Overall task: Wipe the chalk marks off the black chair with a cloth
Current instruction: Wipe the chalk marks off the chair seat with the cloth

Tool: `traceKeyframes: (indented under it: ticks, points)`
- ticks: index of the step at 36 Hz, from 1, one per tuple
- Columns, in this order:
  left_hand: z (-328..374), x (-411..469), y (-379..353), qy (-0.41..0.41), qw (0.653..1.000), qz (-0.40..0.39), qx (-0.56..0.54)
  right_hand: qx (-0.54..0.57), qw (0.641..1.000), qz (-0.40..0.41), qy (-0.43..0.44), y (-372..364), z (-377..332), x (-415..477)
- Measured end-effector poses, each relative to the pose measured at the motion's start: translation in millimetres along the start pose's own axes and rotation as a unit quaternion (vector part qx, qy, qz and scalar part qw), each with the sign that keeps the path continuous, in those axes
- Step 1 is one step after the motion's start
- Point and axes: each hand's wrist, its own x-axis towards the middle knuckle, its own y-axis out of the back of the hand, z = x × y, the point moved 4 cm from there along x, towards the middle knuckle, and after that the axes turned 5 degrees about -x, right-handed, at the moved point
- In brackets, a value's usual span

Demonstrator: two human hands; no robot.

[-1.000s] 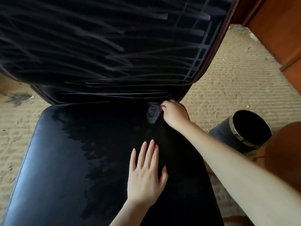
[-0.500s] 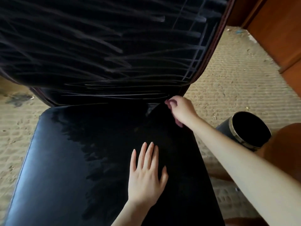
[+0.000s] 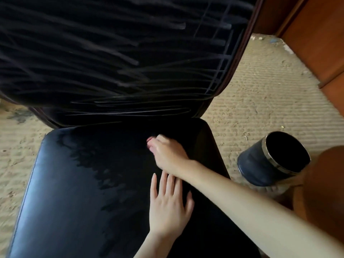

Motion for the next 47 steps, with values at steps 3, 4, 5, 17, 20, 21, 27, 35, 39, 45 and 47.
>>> traceKeyframes:
  ticks: [3,4,5,17,20,21,27,35,39,45,47]
  points:
    - [0.4,-0.2,0.5,0.002,1.000,-0.007,-0.010,0.070,0.994,-0.042,0.078,-6.4,-12.0,-20.8]
    - [-0.3,0.2,0.2,0.010,1.000,-0.015,-0.006,0.098,0.992,-0.037,0.075,-1.7,-8.2,-20.6]
    - [-0.9,0.8,0.3,0.017,1.000,-0.022,0.000,0.123,0.990,-0.023,0.060,5.7,-1.1,-17.8]
    - [-81.9,12.1,85.7,0.032,0.978,0.115,-0.173,0.156,0.926,0.076,-0.335,47.9,107.9,5.8]
    - [-170.7,-13.5,116.4,0.180,0.972,0.148,-0.040,0.147,0.905,0.075,-0.392,34.8,79.9,17.9]
    - [-200.4,-27.8,121.1,0.273,0.952,0.138,-0.019,0.137,0.904,0.069,-0.399,31.1,66.9,22.3]
    - [-258.3,-80.0,117.8,0.526,0.824,0.047,-0.207,0.099,0.907,0.064,-0.404,20.4,10.8,49.1]
    - [-258.9,-88.2,111.3,0.481,0.845,0.088,-0.217,0.058,0.936,0.009,-0.348,3.0,-57.8,88.2]
    - [-258.6,-90.2,110.0,0.490,0.843,0.081,-0.208,0.038,0.957,-0.034,-0.286,-6.9,-98.2,101.6]
    - [-256.3,-89.1,111.1,0.490,0.846,0.077,-0.195,0.014,0.976,-0.052,-0.210,-22.4,-150.7,115.1]
    - [-257.0,-89.3,110.0,0.492,0.845,0.078,-0.192,0.017,0.983,-0.049,-0.174,-28.9,-173.9,116.9]
